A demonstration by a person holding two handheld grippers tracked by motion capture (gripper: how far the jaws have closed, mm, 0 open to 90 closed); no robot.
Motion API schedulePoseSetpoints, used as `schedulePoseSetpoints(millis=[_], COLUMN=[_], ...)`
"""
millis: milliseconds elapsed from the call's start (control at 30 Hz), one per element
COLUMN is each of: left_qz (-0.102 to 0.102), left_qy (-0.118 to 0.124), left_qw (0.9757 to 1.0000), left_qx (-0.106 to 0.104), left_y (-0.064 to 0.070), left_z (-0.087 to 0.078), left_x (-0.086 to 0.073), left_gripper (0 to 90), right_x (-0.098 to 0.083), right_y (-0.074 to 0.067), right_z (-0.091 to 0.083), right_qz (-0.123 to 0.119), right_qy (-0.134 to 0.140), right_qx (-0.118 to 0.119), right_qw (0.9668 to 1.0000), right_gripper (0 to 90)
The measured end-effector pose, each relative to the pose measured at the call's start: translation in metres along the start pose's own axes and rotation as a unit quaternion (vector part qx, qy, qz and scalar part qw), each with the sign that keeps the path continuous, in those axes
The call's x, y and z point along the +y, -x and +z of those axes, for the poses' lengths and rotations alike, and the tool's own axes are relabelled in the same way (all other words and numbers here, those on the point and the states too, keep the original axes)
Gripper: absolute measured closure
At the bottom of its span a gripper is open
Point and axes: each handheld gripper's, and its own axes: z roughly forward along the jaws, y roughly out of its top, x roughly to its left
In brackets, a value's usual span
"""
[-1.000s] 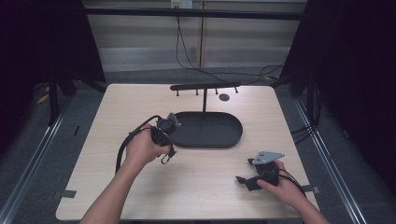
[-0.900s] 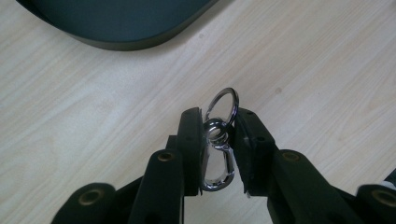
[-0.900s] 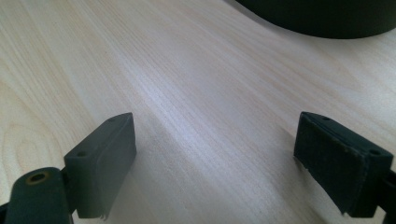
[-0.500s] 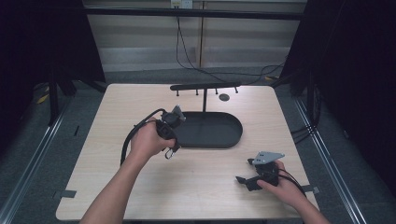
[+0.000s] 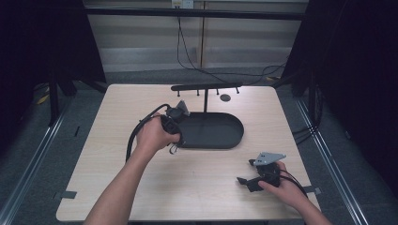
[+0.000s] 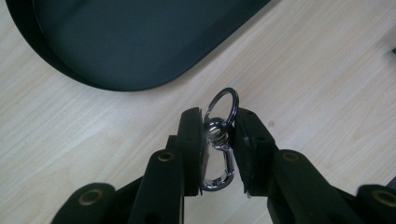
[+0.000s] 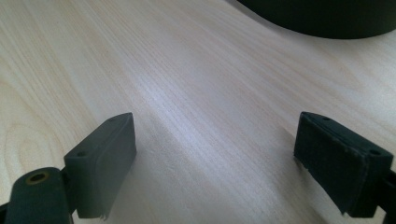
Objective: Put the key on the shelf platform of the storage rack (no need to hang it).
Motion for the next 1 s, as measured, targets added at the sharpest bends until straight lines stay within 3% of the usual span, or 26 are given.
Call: schedulePoseSetpoints(millis=[1000], left_qz=[0.017], left_qy=[-0.003], left_qw=[0.9998], left_qx=[0.000], left_y=[0.009], left_z=[-0.005], left_x=[0.044], left_gripper=[73.2], right_x=[0.000], right_y=[0.000], right_z=[0.000], right_qz=[-0.004], right_qy=[0.002], right_qx=[0.001], right_qw=[1.0000], right_gripper=[12.4])
